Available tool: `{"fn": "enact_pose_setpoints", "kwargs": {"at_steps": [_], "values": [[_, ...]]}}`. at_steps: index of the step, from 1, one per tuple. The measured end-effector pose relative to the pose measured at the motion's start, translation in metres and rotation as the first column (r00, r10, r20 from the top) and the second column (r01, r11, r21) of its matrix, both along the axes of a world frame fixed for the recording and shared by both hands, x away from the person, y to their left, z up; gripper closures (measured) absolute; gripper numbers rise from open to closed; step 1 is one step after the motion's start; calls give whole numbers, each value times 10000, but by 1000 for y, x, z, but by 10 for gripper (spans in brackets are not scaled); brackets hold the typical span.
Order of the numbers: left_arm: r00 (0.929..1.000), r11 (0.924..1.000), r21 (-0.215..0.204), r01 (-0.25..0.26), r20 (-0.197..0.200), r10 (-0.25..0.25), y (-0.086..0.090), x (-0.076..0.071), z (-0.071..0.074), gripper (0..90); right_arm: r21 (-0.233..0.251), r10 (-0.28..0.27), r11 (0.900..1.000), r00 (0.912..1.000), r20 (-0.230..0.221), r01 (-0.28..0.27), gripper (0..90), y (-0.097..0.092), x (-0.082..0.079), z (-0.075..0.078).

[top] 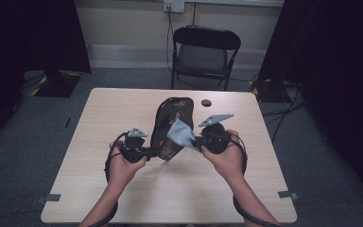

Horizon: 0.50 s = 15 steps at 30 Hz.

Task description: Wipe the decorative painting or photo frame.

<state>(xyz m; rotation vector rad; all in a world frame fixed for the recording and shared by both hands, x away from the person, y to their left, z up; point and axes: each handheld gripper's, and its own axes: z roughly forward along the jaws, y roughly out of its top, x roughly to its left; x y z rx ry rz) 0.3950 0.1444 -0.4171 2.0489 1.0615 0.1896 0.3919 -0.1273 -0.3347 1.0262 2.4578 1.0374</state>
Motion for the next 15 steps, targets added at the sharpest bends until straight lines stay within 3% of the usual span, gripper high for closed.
{"fn": "enact_pose_setpoints", "kwargs": {"at_steps": [3,7,11,15], "values": [[10000,10000,29,-4,35,4,0,0,0,782,220,-10,9998,9985,543,-2,824,3,2,29],[9999,9999,-24,-113,50,113,-1,-1,0,784,545,-74,9985,9955,950,22,824,11,4,52],[10000,9999,93,-53,16,53,-2,-1,0,784,675,-74,9977,9945,1047,3,824,21,7,57],[9999,9999,67,-92,65,92,-2,-2,0,785,401,57,9992,9965,832,-90,824,33,10,42]]}}
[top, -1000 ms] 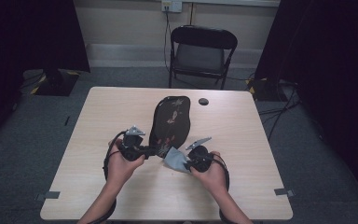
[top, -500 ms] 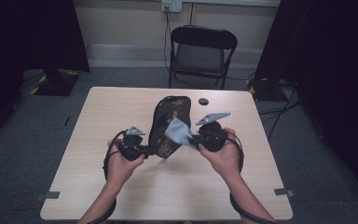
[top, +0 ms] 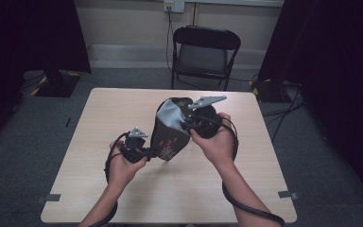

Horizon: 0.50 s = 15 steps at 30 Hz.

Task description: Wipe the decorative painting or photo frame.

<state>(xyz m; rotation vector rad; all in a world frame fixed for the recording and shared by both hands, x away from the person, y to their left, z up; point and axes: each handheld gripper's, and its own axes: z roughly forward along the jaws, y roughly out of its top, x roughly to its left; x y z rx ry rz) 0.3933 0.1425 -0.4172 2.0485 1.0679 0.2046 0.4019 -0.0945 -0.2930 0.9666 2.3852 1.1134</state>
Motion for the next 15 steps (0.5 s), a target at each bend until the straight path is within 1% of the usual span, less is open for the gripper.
{"fn": "enact_pose_setpoints", "kwargs": {"at_steps": [2,9,10,15], "values": [[10000,9999,71,90,-7,-90,1,0,0,785,-151,9,9999,9999,-167,-12,824,3,0,-10],[10000,10000,30,56,-58,-56,1,0,0,782,-362,177,9992,9984,-530,-196,824,7,-3,-37],[10000,10000,63,61,-50,-61,1,0,1,782,-469,206,9986,9981,-588,-234,824,8,-3,-43],[9999,9999,78,77,-90,-76,0,-1,1,781,-626,230,9976,9956,-911,-288,824,8,-5,-65]]}}
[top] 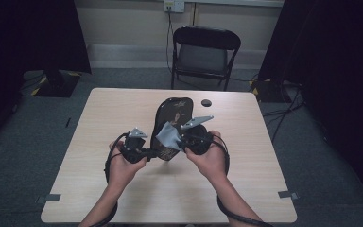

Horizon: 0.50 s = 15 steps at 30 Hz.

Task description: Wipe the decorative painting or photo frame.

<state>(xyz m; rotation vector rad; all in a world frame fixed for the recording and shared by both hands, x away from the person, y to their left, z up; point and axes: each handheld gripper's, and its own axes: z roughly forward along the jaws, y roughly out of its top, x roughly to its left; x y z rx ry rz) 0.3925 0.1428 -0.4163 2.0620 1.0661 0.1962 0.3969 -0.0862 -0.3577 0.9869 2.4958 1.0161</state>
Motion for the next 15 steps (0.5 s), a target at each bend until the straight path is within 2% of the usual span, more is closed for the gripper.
{"fn": "enact_pose_setpoints", "kwargs": {"at_steps": [1,2,9,12,15], "values": [[10000,10000,0,0,0,0,0,0,0,780,0,0,10000,10000,0,0,824,0,0,0],[10000,10000,-16,-6,-14,6,0,0,0,780,-76,-34,10000,9998,-191,32,824,-1,-1,-13],[10000,9999,-102,-7,-48,7,0,-2,-1,777,-484,-145,9988,9953,-962,98,823,-5,-2,-55],[10000,10000,-11,66,-22,-66,0,-3,0,777,-649,-189,9978,9913,-1302,105,824,-6,-2,-72],[9999,9999,13,156,-49,-156,-1,-4,1,776,-910,-230,9958,9891,-1455,98,823,-7,-3,-85]]}}
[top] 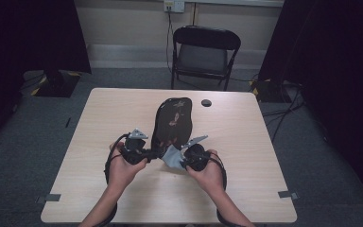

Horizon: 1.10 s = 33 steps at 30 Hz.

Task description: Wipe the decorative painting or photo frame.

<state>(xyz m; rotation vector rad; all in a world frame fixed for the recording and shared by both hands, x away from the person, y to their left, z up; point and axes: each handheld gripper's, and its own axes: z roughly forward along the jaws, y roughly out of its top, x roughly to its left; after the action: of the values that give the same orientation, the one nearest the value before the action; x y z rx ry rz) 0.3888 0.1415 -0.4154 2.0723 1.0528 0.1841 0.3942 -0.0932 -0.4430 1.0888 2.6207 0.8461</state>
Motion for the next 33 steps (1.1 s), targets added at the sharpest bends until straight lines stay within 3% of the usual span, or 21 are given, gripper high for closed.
{"fn": "enact_pose_setpoints", "kwargs": {"at_steps": [6,9,13,17,22,25,28,33], "values": [[10000,10000,-20,21,-5,-21,-2,-2,0,773,-228,-4,9997,9997,-258,-1,824,-7,0,-17],[10000,10000,-23,10,-5,-10,-2,-3,0,773,-126,27,9999,9998,-177,-29,823,-13,-1,-12],[10000,10000,-29,10,-10,-10,0,-3,2,762,166,-48,9999,9997,224,45,823,-21,-2,10],[10000,10000,-18,-90,38,90,2,-3,1,759,716,-147,9974,9957,919,81,823,-29,-5,48],[10000,10000,-9,-60,2,60,2,-4,2,754,1054,96,9940,9841,1772,-287,824,-24,-11,91],[10000,10000,-34,-21,-3,21,1,-4,2,753,1233,195,9914,9799,1984,-447,823,-16,-11,105],[10000,10000,-4,-9,17,9,1,-4,2,753,1093,369,9922,9780,2052,-603,824,-7,-11,105],[10000,10000,-65,47,35,-47,2,-5,3,759,961,475,9932,9826,1795,-655,823,0,-9,88]]}}
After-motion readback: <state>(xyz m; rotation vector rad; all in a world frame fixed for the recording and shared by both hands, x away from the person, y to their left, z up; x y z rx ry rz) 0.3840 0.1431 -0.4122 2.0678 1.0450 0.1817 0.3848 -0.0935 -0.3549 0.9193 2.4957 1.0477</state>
